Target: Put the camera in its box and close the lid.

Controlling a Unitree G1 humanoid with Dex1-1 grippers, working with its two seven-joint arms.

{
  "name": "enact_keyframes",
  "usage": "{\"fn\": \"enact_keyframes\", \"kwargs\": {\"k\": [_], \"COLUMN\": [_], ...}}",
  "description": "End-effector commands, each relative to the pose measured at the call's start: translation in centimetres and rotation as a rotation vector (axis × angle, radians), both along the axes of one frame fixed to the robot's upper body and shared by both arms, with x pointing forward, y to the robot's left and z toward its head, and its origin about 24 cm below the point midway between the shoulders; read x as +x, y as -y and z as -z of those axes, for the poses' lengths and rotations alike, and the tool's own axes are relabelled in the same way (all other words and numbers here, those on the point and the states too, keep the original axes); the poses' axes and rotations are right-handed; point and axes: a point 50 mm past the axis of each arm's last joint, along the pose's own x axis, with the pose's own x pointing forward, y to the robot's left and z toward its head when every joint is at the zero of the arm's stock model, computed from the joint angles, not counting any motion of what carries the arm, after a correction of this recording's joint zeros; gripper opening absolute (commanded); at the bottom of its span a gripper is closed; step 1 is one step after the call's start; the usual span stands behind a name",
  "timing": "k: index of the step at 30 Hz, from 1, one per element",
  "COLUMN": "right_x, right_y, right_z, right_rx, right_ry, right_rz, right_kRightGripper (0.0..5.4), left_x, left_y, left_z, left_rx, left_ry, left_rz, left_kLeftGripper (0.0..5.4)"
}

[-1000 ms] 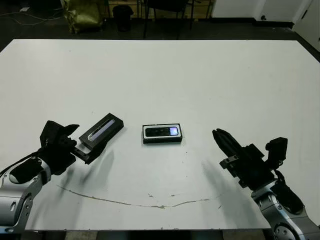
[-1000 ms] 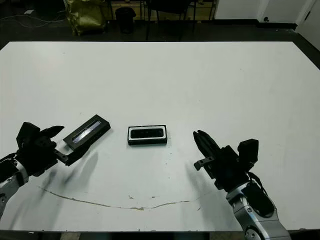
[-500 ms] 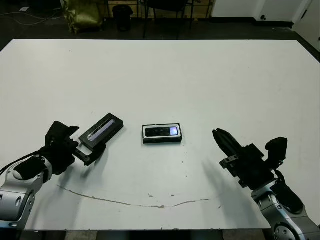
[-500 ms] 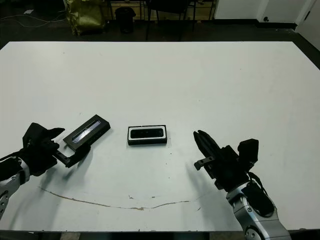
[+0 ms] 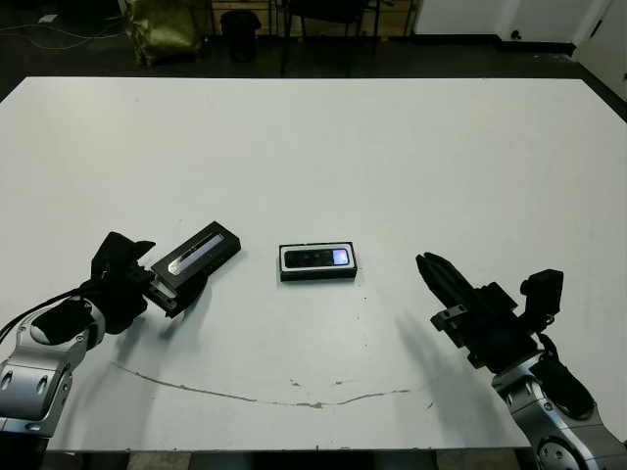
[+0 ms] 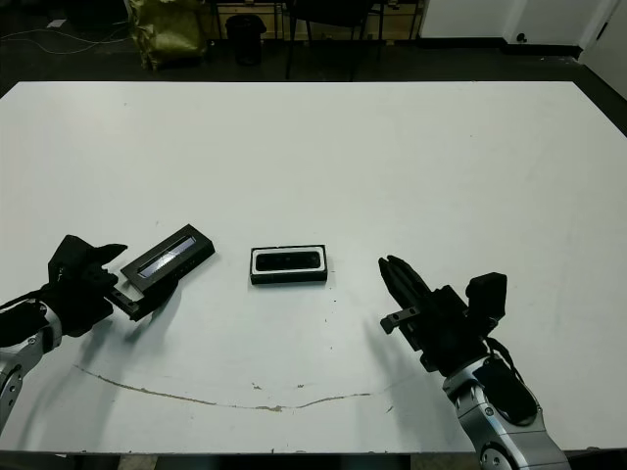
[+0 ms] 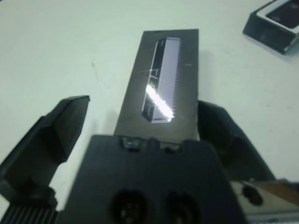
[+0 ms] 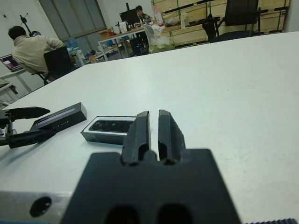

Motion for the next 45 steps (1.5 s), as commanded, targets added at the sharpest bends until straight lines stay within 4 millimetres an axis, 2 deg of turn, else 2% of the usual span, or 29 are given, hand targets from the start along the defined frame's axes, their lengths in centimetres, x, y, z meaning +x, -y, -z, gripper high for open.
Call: {"fn": "enact_keyframes", "kwargs": {"k": [1,22,26,34,36,40,45], "right_x": [0.0,-0.2,-0.1,-0.2,-0.2,-0.2,-0.1], "right_y": [0.3,0.3,0.3,0.4,0.4,0.3,0.4], "right_z": [0.4,0.4,0.5,0.5,0.5,0.4,0.6], "right_rx": [-0.001,0.004,-0.001,0.012,0.020,0.006,0.006], "right_ry": [-0.014,-0.022,-0.015,-0.024,-0.022,-0.014,-0.016], "right_rz": [-0.005,0.009,0.011,0.017,0.015,0.019,0.019], "right_kRightGripper": [0.00,0.00,0.00,0.00,0.00,0.00,0.00], "left_x": [-0.6,0.0,0.3,0.4,0.5,0.5,0.6], "left_y": [-0.7,-1.7,-1.9,-2.7,-2.9,-3.3,-3.5], "left_z": [1.5,3.0,2.8,2.1,1.9,1.5,1.0], "left_rx": [0.046,0.133,0.133,0.139,0.163,0.220,0.169], "left_ry": [-0.088,-0.208,-0.266,-0.382,-0.395,-0.394,-0.418], "left_rz": [-0.026,0.125,0.184,0.274,0.321,0.398,0.393], "left_kLeftGripper": [5.39,5.39,4.92,2.95,2.61,2.55,2.55]}}
